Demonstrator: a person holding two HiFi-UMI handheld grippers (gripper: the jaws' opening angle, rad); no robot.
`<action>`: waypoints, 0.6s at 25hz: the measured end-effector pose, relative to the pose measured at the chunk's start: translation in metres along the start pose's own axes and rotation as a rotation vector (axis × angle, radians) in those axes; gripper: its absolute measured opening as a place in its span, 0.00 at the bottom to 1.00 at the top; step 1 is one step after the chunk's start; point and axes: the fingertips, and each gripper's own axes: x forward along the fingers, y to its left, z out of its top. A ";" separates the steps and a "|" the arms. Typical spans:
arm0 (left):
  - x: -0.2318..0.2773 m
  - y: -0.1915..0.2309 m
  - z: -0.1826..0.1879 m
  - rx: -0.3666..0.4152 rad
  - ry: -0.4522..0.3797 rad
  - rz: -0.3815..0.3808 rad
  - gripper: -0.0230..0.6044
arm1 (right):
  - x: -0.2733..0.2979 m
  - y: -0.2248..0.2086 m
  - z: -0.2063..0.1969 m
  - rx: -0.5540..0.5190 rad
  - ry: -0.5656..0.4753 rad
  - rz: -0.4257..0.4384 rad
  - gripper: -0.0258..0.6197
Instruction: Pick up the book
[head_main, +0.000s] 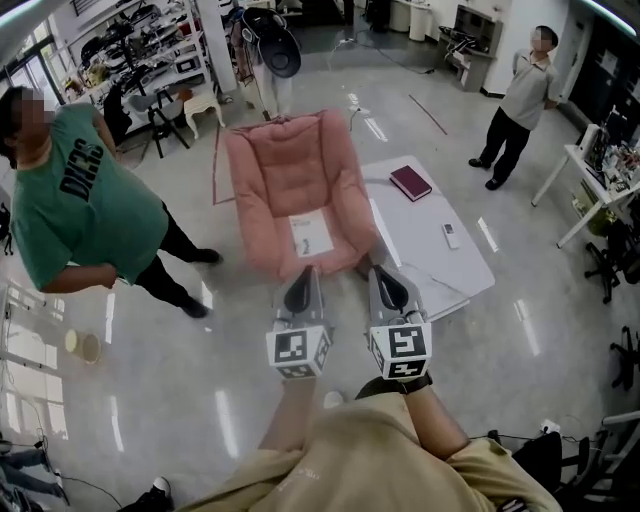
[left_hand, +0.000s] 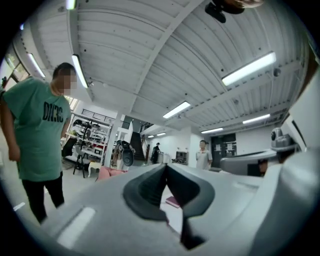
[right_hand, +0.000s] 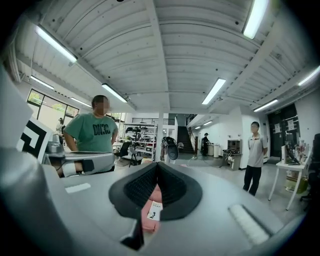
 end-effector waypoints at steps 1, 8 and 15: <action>0.006 0.013 -0.007 -0.013 0.013 0.008 0.04 | 0.013 0.007 -0.005 0.002 0.013 0.014 0.05; 0.050 0.080 -0.038 -0.047 0.045 0.097 0.04 | 0.099 0.022 -0.033 -0.004 0.065 0.121 0.05; 0.164 0.117 -0.039 -0.033 0.061 0.120 0.04 | 0.219 -0.033 -0.025 0.027 0.062 0.150 0.05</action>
